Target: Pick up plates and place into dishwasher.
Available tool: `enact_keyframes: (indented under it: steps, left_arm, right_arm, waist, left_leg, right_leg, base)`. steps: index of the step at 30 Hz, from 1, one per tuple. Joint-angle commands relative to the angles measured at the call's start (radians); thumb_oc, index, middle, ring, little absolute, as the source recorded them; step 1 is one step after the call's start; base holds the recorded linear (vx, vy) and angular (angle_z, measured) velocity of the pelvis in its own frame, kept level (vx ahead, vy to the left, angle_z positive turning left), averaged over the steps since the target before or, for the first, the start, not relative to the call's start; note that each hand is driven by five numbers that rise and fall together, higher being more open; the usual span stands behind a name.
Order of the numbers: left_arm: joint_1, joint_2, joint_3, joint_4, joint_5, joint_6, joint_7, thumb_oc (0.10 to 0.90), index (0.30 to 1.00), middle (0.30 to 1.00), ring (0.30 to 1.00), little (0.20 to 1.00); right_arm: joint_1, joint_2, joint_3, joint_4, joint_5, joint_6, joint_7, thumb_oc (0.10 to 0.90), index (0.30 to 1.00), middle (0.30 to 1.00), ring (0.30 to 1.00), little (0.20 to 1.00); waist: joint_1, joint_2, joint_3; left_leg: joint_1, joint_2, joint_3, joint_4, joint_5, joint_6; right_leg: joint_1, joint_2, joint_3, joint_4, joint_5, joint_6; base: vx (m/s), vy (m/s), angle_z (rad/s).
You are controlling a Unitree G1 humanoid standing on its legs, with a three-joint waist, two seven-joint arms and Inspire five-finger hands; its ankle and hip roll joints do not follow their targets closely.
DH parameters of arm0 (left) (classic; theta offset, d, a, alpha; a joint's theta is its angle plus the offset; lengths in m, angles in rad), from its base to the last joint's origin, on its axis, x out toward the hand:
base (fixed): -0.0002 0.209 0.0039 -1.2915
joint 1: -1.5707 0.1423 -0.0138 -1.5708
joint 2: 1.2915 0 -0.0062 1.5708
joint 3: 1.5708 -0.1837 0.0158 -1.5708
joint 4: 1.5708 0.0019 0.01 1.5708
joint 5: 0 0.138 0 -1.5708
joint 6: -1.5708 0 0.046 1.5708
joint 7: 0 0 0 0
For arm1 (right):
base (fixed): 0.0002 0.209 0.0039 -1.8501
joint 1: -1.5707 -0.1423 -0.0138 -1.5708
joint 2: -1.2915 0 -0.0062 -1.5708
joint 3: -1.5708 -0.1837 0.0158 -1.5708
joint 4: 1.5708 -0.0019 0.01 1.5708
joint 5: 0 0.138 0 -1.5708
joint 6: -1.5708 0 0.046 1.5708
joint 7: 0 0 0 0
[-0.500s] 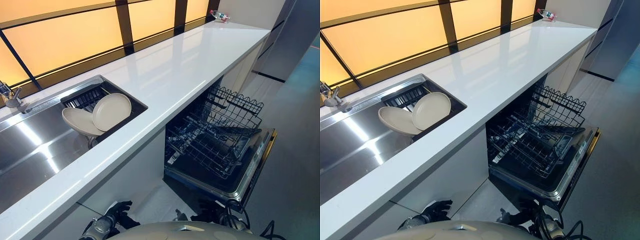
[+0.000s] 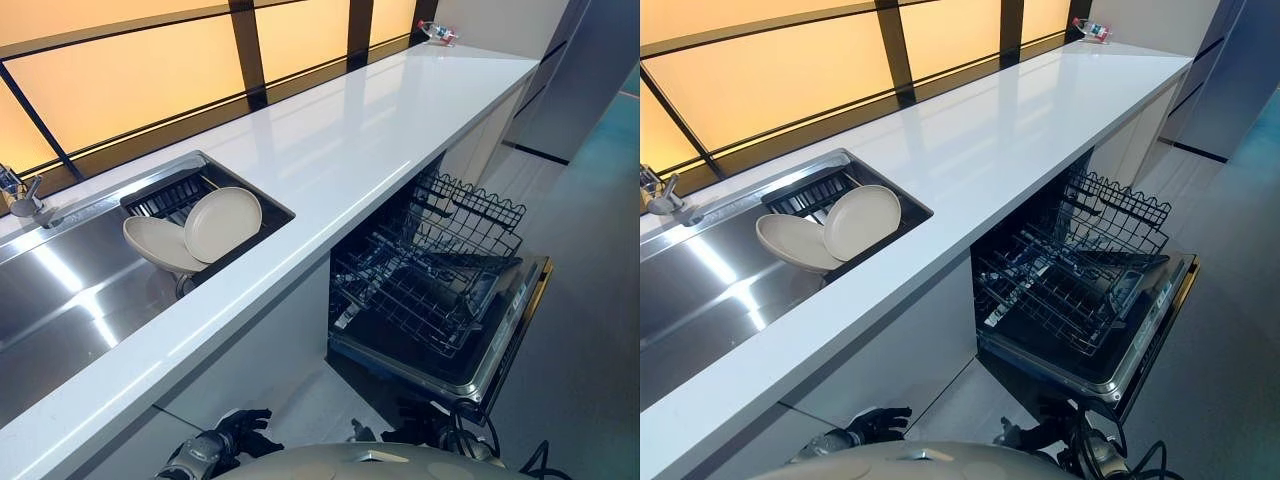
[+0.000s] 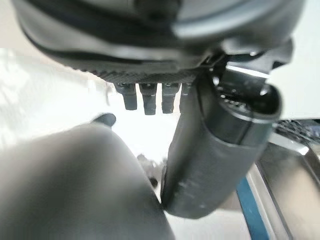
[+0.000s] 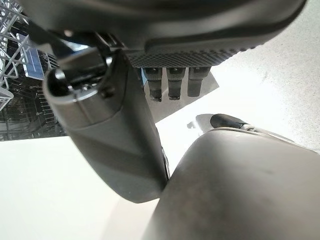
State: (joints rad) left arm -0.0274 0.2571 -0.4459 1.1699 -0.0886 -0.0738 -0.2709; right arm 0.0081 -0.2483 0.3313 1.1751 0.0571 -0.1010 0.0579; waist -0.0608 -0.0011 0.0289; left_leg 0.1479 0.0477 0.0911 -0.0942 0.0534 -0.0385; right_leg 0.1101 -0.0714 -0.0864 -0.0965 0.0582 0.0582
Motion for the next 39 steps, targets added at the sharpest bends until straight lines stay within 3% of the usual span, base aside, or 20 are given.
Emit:
enact_keyframes:
  steps: [1,2,4,8,12,15,16,20,22,27,33,36,39]
  left_arm:
    - [-0.131,-0.045,-0.089,-0.088,0.091,-0.109,-0.031,0.8,0.9,0.9,0.9,0.9]
    - [-0.14,-0.03,-0.118,-0.133,0.131,-0.123,-0.027,0.8,0.9,0.9,0.9,0.9]
    - [-0.166,0.006,-0.15,-0.273,0.089,-0.079,-0.067,0.8,0.9,0.9,0.9,0.9]
    - [-0.224,0.096,-0.185,-0.575,0.016,0.045,-0.154,0.8,0.9,0.9,0.9,0.9]
    - [-0.299,0.18,-0.168,-0.865,-0.041,0.226,-0.226,0.8,0.9,0.9,0.9,0.9]
    - [-0.377,0.222,-0.134,-1.088,-0.247,0.4,-0.341,0.8,0.9,0.9,0.9,0.9]
    - [-0.379,0.224,-0.133,-1.094,-0.255,0.406,-0.344,0.8,0.9,0.9,0.9,0.9]
    - [-0.455,0.265,-0.113,-1.252,-0.507,0.492,-0.381,0.8,0.9,0.9,0.9,0.9]
    - [-0.491,0.281,-0.1,-1.307,-0.6,0.504,-0.367,0.8,0.9,0.9,0.9,0.9]
    - [-0.574,0.332,-0.044,-1.377,-0.644,0.391,-0.276,0.8,0.9,0.9,0.9,0.9]
    - [-0.638,0.362,0.015,-1.431,-0.756,0.36,-0.203,0.8,0.9,0.9,0.9,0.9]
    - [-0.666,0.361,0.047,-1.426,-0.821,0.333,-0.126,0.8,0.9,0.9,0.9,0.9]
    - [-0.696,0.371,0.103,-1.398,-0.817,0.258,-0.002,0.8,0.9,0.9,0.9,0.9]
  right_arm:
    - [-0.081,0.018,0.043,-0.005,-0.005,0.015,0.035,0.8,0.9,0.9,0.9,0.9]
    - [-0.083,0.015,0.047,-0.009,-0.002,0.02,0.035,0.8,0.9,0.9,0.9,0.9]
    - [-0.086,0.003,0.058,-0.021,-0.003,0.029,0.043,0.8,0.9,0.9,0.9,0.9]
    - [-0.078,-0.014,0.058,-0.045,-0.002,0.038,0.038,0.8,0.9,0.9,0.9,0.9]
    - [-0.063,-0.023,0.063,-0.064,0.003,0.046,0.023,0.8,0.9,0.9,0.9,0.9]
    - [-0.057,-0.019,0.061,-0.041,0.029,0.03,0.01,0.8,0.9,0.9,0.9,0.9]
    - [-0.058,-0.019,0.061,-0.041,0.03,0.03,0.01,0.8,0.9,0.9,0.9,0.9]
    - [-0.063,-0.024,0.068,-0.03,0.063,0.038,0.003,0.8,0.9,0.9,0.9,0.9]
    - [-0.06,-0.03,0.073,-0.03,0.067,0.041,0.001,0.8,0.9,0.9,0.9,0.9]
    - [-0.042,-0.028,0.08,-0.028,0.077,0.039,-0.009,0.8,0.9,0.9,0.9,0.9]
    - [-0.047,-0.018,0.086,-0.015,0.098,0.045,-0.009,0.8,0.9,0.9,0.9,0.9]
    - [-0.053,-0.012,0.091,-0.008,0.107,0.052,-0.012,0.8,0.9,0.9,0.9,0.9]
    - [-0.048,-0.005,0.093,-0.007,0.112,0.052,-0.018,0.8,0.9,0.9,0.9,0.9]
  waist:
    - [-0.015,0.009,0.064]
    - [-0.018,0.012,0.064]
    - [-0.024,0.02,0.068]
    - [-0.025,0.035,0.071]
    - [-0.021,0.045,0.072]
    - [-0.009,0.048,0.063]
    - [-0.009,0.048,0.063]
    - [-0.005,0.053,0.052]
    - [-0.005,0.056,0.048]
    - [0.003,0.056,0.039]
    - [0.011,0.052,0.031]
    - [0.013,0.05,0.028]
    - [0.012,0.046,0.024]
  left_leg:
    - [0.012,-0.056,-0.027,0.007,-0.084,0.039]
    - [0.011,-0.055,-0.025,0.007,-0.083,0.038]
    - [0.011,-0.055,-0.024,0.007,-0.083,0.039]
    - [0.006,-0.058,-0.033,0.007,-0.081,0.041]
    - [-0.004,-0.057,-0.044,0.007,-0.072,0.044]
    - [-0.011,-0.061,-0.057,0.007,-0.071,0.048]
    - [-0.011,-0.061,-0.058,0.007,-0.071,0.048]
    - [-0.014,-0.06,-0.063,0.007,-0.07,0.044]
    - [-0.016,-0.059,-0.064,0.007,-0.069,0.041]
    - [-0.021,-0.057,-0.068,0.007,-0.067,0.034]
    - [-0.023,-0.06,-0.076,0.007,-0.065,0.031]
    - [-0.023,-0.059,-0.074,0.007,-0.065,0.029]
    - [-0.02,-0.059,-0.073,0.007,-0.066,0.027]
  right_leg:
    - [0.028,0.042,-0.003,0.029,-0.039,0.019]
    - [0.026,0.042,0.0,0.03,-0.039,0.02]
    - [0.023,0.042,0.004,0.031,-0.038,0.021]
    - [0.018,0.04,0.006,0.033,-0.036,0.027]
    - [0.011,0.036,0.003,0.033,-0.032,0.03]
    - [0.014,0.031,-0.007,0.025,-0.029,0.033]
    - [0.014,0.031,-0.008,0.025,-0.029,0.033]
    - [0.016,0.026,-0.011,0.02,-0.025,0.033]
    - [0.018,0.025,-0.012,0.015,-0.023,0.032]
    - [0.021,0.02,-0.021,0.01,-0.021,0.033]
    - [0.021,0.019,-0.027,0.009,-0.022,0.03]
    - [0.023,0.018,-0.032,0.009,-0.023,0.029]
    - [0.024,0.018,-0.036,0.009,-0.025,0.028]
  base:
    - [0.0,0.0,0.0]
    - [-0.02,0.04,-0.03]
    - [-0.03,0.04,-0.07]
    - [-0.02,0.021,-0.06]
    - [-0.03,0.011,-0.01]
    - [-0.03,-0.012,0.03]
    - [-0.01,-0.025,0.08]
    - [-0.01,-0.015,0.14]
    - [-0.01,-0.003,0.02]
    - [-0.01,-0.012,0.03]
    - [-0.01,-0.009,0.04]
    - [0.0,-0.009,0.08]
    - [0.02,-0.012,0.04]
